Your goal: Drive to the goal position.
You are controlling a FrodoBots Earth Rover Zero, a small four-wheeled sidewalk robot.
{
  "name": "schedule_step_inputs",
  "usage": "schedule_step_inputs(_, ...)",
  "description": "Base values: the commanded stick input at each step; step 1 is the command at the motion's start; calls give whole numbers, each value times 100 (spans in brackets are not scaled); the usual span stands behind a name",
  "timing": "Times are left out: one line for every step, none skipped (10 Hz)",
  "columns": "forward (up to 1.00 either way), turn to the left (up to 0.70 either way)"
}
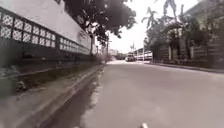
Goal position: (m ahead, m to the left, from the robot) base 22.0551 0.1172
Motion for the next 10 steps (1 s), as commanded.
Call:
schedule_step_inputs(70, 0)
schedule_step_inputs(70, 0)
schedule_step_inputs(70, 0)
schedule_step_inputs(70, 0)
schedule_step_inputs(70, 0)
schedule_step_inputs(70, -3)
schedule_step_inputs(70, -9)
schedule_step_inputs(70, -22)
schedule_step_inputs(70, -18)
schedule_step_inputs(70, 0)
